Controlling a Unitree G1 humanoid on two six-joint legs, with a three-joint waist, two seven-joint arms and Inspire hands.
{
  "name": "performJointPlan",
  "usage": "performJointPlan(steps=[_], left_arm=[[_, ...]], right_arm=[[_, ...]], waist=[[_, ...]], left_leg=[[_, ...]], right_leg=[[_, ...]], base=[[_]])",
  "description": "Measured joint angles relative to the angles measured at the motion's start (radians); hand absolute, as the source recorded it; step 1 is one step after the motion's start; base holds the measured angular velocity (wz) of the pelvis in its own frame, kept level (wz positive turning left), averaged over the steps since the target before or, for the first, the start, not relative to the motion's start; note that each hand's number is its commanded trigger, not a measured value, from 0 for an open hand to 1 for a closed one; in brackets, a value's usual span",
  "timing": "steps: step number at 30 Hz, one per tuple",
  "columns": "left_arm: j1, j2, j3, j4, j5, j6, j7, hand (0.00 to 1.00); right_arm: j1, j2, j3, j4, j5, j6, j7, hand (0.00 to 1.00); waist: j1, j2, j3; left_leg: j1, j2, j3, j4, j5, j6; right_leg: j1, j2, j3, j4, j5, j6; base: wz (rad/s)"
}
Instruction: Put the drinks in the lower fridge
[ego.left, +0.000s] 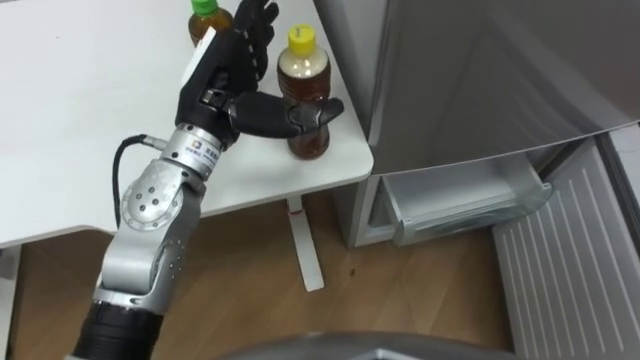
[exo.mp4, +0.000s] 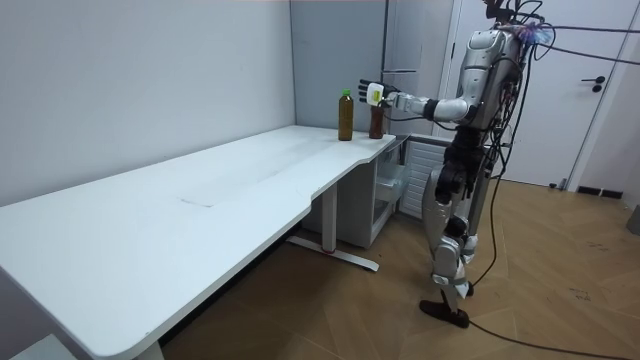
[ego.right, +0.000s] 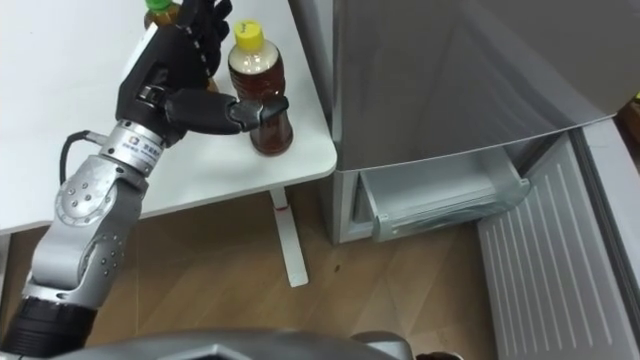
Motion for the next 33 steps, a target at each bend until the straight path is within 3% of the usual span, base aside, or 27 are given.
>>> performJointPlan(steps=[1,20,26,33], left_arm=[[0.004,0.000,0.000,0.004,0.000,0.000,0.000,1.00],[0.014,0.004,-0.004,0.044,0.008,0.003,-0.040,1.00],[0.020,0.021,-0.026,0.084,0.069,0.062,-0.074,1.00],[0.020,0.030,-0.025,0.083,0.097,0.063,-0.091,1.00]], right_arm=[[0.000,0.000,0.000,0.000,0.000,0.001,0.000,0.00],[-0.001,-0.004,-0.001,-0.010,-0.009,0.012,0.025,0.00],[0.001,-0.004,-0.001,-0.026,-0.010,0.012,0.039,0.00],[-0.001,-0.007,0.000,-0.045,-0.008,0.011,0.041,0.00]], waist=[[-0.001,0.002,0.0001],[-0.002,0.003,0.0023],[-0.005,0.004,0.0014],[-0.005,-0.005,0.0011]], left_leg=[[0.000,0.000,0.000,0.000,0.000,0.000],[-0.006,0.000,-0.001,0.008,0.000,0.000],[-0.024,0.001,-0.003,0.014,0.000,0.000],[-0.032,0.000,-0.002,0.016,0.000,0.000]], right_leg=[[-0.001,0.000,0.000,0.000,0.000,0.000],[-0.004,-0.002,-0.001,0.003,0.000,0.000],[-0.025,-0.002,-0.001,0.016,0.000,0.000],[-0.036,-0.003,0.000,0.018,0.000,0.000]], base=[[0.00],[0.00],[0.00],[0.00]])
